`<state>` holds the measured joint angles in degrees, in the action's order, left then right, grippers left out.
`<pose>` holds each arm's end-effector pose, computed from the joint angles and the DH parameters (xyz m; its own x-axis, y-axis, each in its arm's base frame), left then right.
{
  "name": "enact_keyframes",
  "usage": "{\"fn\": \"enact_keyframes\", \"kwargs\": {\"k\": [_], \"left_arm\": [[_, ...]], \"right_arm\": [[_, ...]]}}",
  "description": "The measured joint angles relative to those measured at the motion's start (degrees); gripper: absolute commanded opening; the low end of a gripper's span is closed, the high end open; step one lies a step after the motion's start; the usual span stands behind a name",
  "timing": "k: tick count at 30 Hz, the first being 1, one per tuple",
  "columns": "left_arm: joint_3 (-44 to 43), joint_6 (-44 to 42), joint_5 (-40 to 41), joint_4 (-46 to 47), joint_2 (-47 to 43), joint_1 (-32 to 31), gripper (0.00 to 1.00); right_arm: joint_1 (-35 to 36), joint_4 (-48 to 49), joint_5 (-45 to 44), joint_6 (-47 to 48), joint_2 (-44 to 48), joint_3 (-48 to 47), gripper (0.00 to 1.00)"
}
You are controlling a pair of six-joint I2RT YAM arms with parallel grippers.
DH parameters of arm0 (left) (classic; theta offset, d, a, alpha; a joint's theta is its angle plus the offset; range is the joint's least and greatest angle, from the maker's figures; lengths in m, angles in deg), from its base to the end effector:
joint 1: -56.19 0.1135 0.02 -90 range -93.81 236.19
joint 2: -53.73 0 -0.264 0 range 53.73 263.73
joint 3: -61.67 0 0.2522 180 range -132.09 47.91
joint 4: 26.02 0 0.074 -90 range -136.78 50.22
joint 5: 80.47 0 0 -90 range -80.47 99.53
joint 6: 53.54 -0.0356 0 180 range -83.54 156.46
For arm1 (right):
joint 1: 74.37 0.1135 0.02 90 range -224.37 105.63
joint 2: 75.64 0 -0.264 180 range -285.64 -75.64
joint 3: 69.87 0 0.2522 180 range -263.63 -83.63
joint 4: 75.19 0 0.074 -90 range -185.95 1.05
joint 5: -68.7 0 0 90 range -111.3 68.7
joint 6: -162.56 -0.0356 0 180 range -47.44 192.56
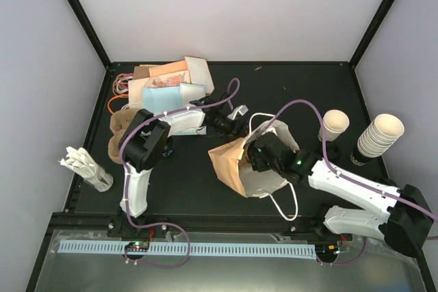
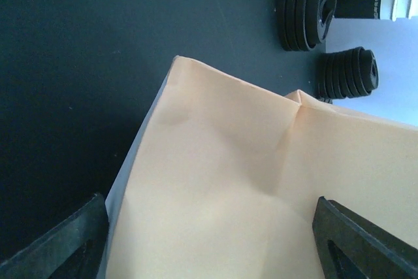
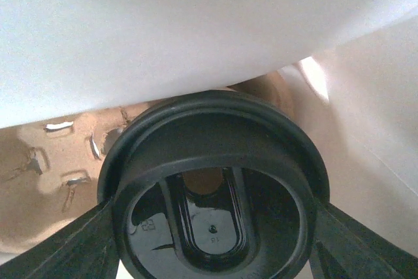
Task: Pack the takeout coffee
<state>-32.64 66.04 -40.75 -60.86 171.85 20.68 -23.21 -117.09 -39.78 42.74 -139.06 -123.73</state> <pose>0.3305 -0.2694 0.1619 -0.9486 0.2894 -0.1282 0.2629 0.4951 -0.8281 0.1453 0.1625 0.2234 -0.7314 -0.1563 -0.6639 -0.2895 0.9525 0.0947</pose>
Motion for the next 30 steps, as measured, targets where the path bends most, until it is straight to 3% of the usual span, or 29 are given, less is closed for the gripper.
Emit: {"fn": "enact_keyframes", "kwargs": {"k": [11,21,30], "left_arm": [[-0.3,-1.7,-3.1,-4.2,-0.9,0.8,0.98],[-0.9,-6.4,0.2,-10.1,-5.0,4.1,0.99],[-0.9,-8.9,10.8,-14.9,-16.3,9.2,0.99]], "right_arm": [[-0.7,-19.3,5.0,4.3,-3.7,-12.3,0.46],[-0.8,-30.3,8.6,8.7,-11.8,-20.8,0.46],[-0.8,-32.5,8.7,12.2,-17.5,-25.1,0.63]]}}
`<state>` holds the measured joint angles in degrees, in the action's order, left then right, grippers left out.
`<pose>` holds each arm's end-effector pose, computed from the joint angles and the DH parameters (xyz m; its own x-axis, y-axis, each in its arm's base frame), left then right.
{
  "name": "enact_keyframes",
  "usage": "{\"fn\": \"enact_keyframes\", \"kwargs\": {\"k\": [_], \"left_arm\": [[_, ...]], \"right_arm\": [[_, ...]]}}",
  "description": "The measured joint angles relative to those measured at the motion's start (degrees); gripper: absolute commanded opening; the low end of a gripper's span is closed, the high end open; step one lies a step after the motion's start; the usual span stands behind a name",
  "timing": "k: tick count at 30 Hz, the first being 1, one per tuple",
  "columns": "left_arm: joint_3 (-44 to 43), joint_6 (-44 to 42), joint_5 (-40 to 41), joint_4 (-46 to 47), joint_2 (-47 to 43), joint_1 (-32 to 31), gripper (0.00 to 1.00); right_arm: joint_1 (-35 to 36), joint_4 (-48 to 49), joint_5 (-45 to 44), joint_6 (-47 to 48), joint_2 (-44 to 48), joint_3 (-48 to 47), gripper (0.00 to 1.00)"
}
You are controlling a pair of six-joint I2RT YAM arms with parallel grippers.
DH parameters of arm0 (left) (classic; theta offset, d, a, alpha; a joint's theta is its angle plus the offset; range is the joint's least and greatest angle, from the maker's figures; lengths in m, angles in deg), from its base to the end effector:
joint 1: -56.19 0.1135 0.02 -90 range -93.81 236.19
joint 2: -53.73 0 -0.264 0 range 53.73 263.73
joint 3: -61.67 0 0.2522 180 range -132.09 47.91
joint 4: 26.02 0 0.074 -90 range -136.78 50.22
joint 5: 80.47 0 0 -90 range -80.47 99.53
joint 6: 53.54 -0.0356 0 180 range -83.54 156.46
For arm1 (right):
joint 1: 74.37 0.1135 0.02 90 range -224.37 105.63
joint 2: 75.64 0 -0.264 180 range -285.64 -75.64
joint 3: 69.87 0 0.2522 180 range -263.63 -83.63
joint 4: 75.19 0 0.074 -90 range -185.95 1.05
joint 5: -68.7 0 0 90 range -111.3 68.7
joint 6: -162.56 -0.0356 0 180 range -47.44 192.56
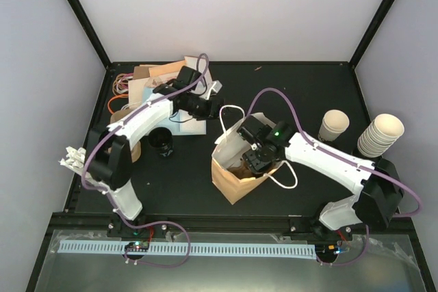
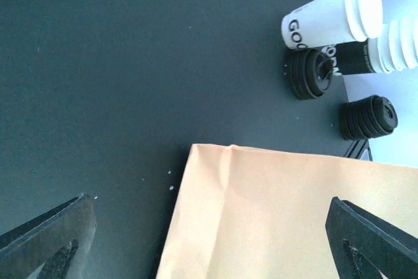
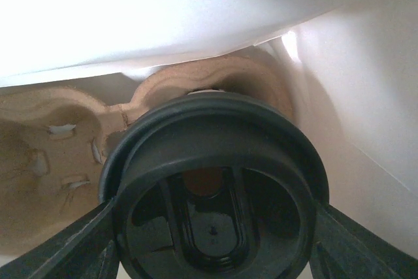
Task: Pack the takeout coffee
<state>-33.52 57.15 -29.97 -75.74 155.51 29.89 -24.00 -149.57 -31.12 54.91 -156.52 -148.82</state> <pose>0.3313 -0.1890 0.2586 -0.9304 0.1557 -0.3319 0.3522 0.6311 -0.6911 0.1680 0.1933 0.2597 -0.8128 -0.5131 -0.2758 -0.5107 0.8554 -0.0861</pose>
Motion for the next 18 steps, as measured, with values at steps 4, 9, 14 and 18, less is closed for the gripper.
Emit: {"fn": "enact_keyframes", "kwargs": {"k": [4,9,14,18], "left_arm": [[0.7,-0.8,2.8,-0.8,-6.5,-0.1,0.99],[2.9,-1.2,4.4,-1.3,-13.1,-0.1,0.99],[4.9,-1.9,5.7,-2.7,-18.0,-0.1,0.99],[5.2,-2.7,6.6,-4.3,-22.0,-0.1,0.99]], "right_arm": [[0.0,-0.9,0.0,0.8,-0.6,-1.0,0.89],[0.0,-3.3,-0.2,1.5,-0.9,-3.7,1.00],[0.0,-5.6,-0.5,2.2,-0.9,-6.9,1.00],[0.0,-6.9,-0.5,2.6,-0.9,-9.2,1.00]]}}
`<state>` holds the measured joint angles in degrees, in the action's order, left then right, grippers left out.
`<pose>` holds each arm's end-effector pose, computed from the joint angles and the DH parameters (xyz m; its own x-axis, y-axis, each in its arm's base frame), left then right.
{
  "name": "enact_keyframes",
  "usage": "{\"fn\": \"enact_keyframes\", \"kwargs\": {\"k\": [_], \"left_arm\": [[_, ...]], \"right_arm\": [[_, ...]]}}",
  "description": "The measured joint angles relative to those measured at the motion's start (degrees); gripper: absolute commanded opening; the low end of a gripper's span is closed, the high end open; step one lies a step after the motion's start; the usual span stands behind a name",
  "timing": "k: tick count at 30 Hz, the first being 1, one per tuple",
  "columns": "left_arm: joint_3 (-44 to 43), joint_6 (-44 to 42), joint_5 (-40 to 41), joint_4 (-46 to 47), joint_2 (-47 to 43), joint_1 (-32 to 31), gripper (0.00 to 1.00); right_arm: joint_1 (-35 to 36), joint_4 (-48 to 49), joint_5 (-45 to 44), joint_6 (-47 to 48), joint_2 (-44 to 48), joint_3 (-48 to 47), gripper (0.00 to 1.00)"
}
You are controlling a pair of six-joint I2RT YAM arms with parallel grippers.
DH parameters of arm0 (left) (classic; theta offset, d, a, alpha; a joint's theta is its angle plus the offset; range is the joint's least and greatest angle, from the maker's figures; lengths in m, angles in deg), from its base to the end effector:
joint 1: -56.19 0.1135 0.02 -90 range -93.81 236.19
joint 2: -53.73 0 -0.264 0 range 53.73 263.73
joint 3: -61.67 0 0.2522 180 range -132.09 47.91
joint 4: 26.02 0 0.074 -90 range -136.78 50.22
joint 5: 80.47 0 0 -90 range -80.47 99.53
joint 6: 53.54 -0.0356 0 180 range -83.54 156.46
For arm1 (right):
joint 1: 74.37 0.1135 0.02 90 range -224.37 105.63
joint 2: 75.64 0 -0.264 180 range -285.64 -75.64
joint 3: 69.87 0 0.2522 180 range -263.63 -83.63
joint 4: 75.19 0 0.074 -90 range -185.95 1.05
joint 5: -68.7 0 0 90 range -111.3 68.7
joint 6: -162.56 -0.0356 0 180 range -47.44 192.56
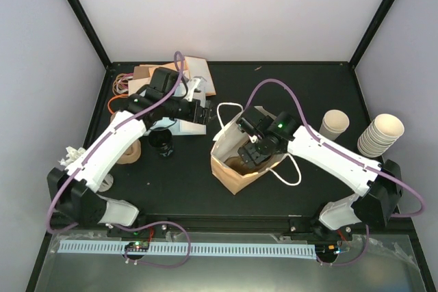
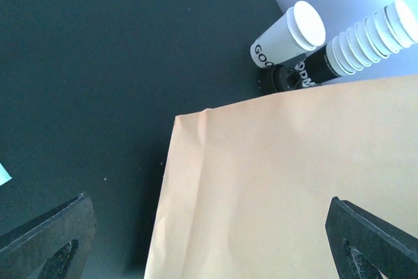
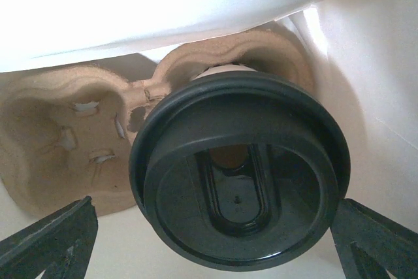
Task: Pack the takeout coffee
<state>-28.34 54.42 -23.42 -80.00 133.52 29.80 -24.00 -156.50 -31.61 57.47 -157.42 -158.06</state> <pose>0.2569 -0.1491 0.3462 -0.8129 0.1145 -0.5711 0.4985 0.6438 -0.5806 0.1716 0.1972 0.2977 -0.7841 -0.5452 -0.2965 -0.5426 0.8341 -0.0990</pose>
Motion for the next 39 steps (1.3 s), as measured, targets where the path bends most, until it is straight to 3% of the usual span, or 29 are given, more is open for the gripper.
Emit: {"fn": "enact_keyframes", "kwargs": {"k": [7,11,17,22,26,29,30,32,39], "left_arm": [[0.4,-1.4,1.8,-1.9,-7.1,0.0,0.99],[2.3,-2.2,2.0,-2.0,-12.9,-0.8,0.94],[2.5,-3.2,6.9,-3.1,-16.4,-11.8,0.91],[0.3,-2.2,17.1,-7.6,-13.6,-16.9,0.83],[-6.4,-1.3,24.1,-13.0,-6.5,-20.8,0.66],[-10.4,-0.9,26.7,-15.3,-2.0,-22.9,0.35],[-11.5,-0.6,27.6,-16.2,-0.9,-23.6,0.18],[-12.9,0.1,29.1,-17.5,0.5,-24.4,0.03],[-14.5,0.0,33.4,-20.6,1.0,-25.1,0.02]], "right_arm": [[0.0,-1.2,0.0,1.3,0.1,-0.9,1.00],[0.0,-0.9,0.3,1.9,0.1,-0.4,1.00],[0.0,-0.1,0.7,2.7,0.1,0.4,1.00],[0.0,1.2,1.6,2.9,0.1,1.3,1.00],[0.0,2.0,2.2,2.9,0.0,2.1,1.00],[0.0,2.2,2.4,2.9,0.0,2.3,1.00],[0.0,2.3,2.5,2.9,0.0,2.3,1.00],[0.0,2.5,2.8,2.8,0.0,2.3,1.00],[0.0,3.5,3.3,3.3,0.1,2.3,1.00]]}}
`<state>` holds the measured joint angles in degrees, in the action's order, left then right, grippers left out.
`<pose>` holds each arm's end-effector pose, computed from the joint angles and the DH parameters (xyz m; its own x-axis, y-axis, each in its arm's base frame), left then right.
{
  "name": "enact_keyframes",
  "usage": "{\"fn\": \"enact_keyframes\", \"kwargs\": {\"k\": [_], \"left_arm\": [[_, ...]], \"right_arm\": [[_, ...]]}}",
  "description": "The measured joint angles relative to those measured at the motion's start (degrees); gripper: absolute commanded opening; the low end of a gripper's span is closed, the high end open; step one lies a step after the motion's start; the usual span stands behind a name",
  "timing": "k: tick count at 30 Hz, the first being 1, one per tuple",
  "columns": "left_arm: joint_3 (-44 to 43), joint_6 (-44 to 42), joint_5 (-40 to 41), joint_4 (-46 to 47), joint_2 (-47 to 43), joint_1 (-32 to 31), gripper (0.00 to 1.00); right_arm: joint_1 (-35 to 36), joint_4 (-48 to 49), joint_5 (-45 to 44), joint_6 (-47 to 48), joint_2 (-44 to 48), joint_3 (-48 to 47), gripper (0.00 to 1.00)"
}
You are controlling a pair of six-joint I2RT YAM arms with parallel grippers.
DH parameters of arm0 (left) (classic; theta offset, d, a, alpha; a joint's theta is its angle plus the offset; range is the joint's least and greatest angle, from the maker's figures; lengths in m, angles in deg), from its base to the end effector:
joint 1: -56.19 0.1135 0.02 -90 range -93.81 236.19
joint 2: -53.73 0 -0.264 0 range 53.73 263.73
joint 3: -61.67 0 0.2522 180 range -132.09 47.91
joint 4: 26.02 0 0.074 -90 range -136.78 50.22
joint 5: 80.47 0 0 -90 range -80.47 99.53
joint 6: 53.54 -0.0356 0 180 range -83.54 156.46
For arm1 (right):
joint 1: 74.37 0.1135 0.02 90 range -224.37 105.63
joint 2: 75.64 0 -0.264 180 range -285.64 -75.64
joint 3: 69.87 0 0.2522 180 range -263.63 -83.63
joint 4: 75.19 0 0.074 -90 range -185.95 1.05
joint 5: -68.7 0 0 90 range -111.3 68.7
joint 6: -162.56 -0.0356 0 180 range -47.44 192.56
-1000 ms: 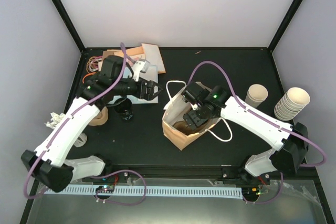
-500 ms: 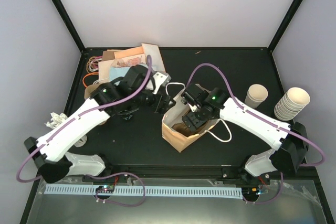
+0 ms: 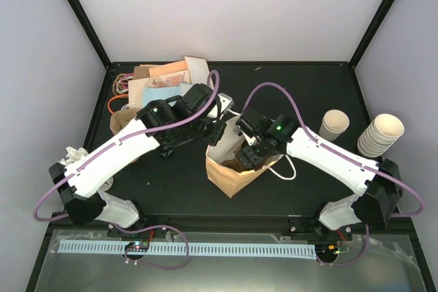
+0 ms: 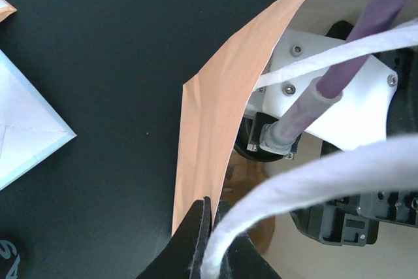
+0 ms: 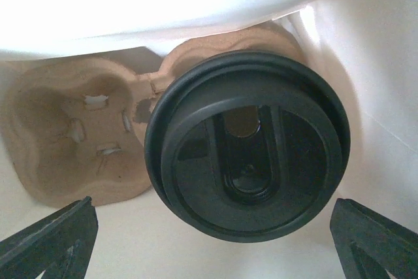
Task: Pack the takeout coffee
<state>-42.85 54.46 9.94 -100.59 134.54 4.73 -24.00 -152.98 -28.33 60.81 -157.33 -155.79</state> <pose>0.1734 -0.2172 0.3905 -0.7004 0.3833 -0.6020 0.5919 0.7834 -0.1898 0.1719 0.2008 0.2885 -0.7501 -0.5889 -0.3010 -0.6022 0.7963 -0.0573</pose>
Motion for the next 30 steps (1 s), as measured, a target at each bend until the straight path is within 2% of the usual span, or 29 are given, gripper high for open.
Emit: {"fn": "enact_keyframes", "kwargs": {"k": [7,16,23,30], "left_arm": [[-2.4,0.0,0.3,-2.0,2.7,0.0,0.02],[-9.0,0.1,1.7,-5.2,9.2,0.0,0.03],[-9.7,-0.2,3.3,-4.3,10.3,1.2,0.03],[-14.1,-0.4,3.3,-1.2,14.6,6.3,0.03]], "right_arm": [[0.1,0.5,0.3,1.4,2.3,-1.4,1.00],[0.2,-3.1,-1.0,2.1,5.0,-13.3,1.00],[-0.6,-5.3,-8.8,0.7,7.6,-21.5,1.00],[-3.9,-4.2,-19.9,-3.8,14.5,-22.6,1.00]]}}
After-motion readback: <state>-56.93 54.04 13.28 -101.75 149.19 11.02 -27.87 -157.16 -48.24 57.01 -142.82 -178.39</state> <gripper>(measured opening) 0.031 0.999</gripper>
